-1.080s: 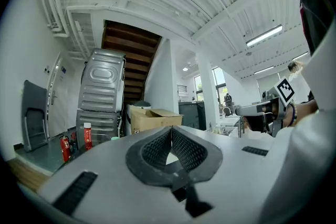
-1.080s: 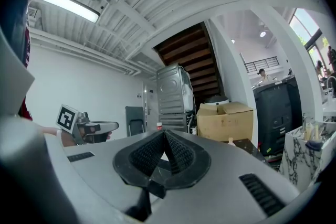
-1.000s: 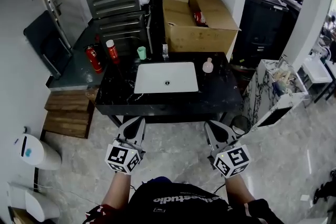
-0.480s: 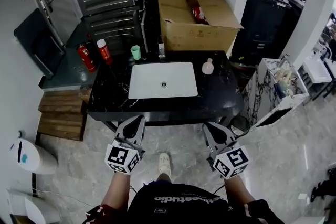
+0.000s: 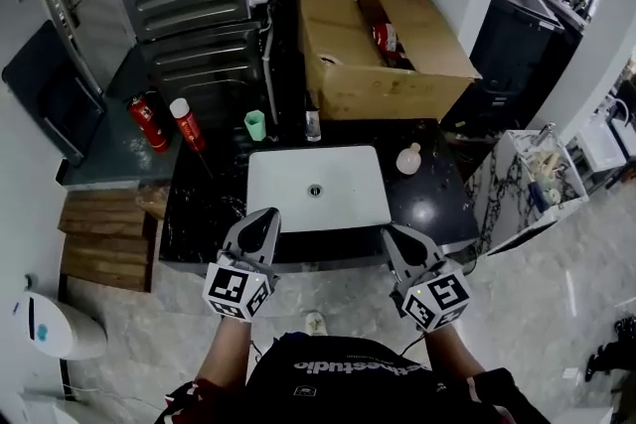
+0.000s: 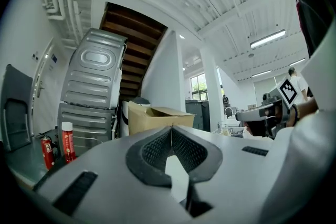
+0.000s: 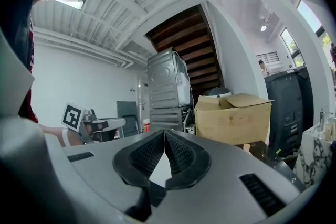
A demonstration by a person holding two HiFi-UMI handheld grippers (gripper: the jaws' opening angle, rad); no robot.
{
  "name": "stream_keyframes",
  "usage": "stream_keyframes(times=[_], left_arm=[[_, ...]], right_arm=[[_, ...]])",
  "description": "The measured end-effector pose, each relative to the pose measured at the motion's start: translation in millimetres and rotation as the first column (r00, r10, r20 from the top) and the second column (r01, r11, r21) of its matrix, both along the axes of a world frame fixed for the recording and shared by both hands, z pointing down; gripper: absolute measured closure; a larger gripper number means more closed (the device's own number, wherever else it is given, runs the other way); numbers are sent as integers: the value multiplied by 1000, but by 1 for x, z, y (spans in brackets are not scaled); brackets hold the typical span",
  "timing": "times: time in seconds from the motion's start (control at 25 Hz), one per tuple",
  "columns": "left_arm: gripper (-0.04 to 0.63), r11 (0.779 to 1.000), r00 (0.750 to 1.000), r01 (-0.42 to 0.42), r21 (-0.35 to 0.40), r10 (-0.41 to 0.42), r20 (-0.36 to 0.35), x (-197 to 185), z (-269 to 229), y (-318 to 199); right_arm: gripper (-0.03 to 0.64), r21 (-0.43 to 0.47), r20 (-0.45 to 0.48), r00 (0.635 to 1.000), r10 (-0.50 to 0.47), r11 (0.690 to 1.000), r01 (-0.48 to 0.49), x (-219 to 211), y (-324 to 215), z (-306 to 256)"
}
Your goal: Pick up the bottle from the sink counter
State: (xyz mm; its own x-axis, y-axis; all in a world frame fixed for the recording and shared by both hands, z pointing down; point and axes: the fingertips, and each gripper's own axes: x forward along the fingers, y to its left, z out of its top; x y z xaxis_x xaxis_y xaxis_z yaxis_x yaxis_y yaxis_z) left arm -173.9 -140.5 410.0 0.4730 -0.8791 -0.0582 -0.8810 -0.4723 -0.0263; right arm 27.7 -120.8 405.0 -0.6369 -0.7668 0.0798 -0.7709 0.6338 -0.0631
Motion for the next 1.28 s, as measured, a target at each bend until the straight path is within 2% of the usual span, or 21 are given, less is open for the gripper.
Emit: stream_keyframes(times=[0.28, 0.52, 0.76, 0.88, 0.92, 1.04, 1.28], left_arm=[[580, 999, 999, -35, -15, 35, -18, -24, 6, -56], [580, 997, 997, -68, -27, 67, -38, -16, 12, -95], [580, 994, 994, -104, -37, 103, -35, 14, 22, -133], [580, 992, 992, -119, -50, 117, -36, 37, 28, -154], [580, 990, 991, -128, -55, 127, -32, 45, 31, -162], [580, 985, 988, -156, -74, 155, -16, 70, 41, -186], [580, 972, 979, -203, -115, 205, 5, 115, 62, -229]], right_arm=[[577, 16, -6, 999, 42, 999, -42, -22, -56, -3], [575, 28, -30, 998, 62, 998, -61, -17, -89, -3], [574, 76, -1, 997, 77, 994, -77, 4, -126, -5], [495, 73, -4, 997, 75, 995, -74, 21, -150, 3], [488, 71, -9, 997, 79, 994, -78, 27, -159, 7], [457, 36, -40, 994, 97, 995, -96, 46, -183, 29], [449, -43, -78, 989, 126, 991, -130, 85, -234, 75]])
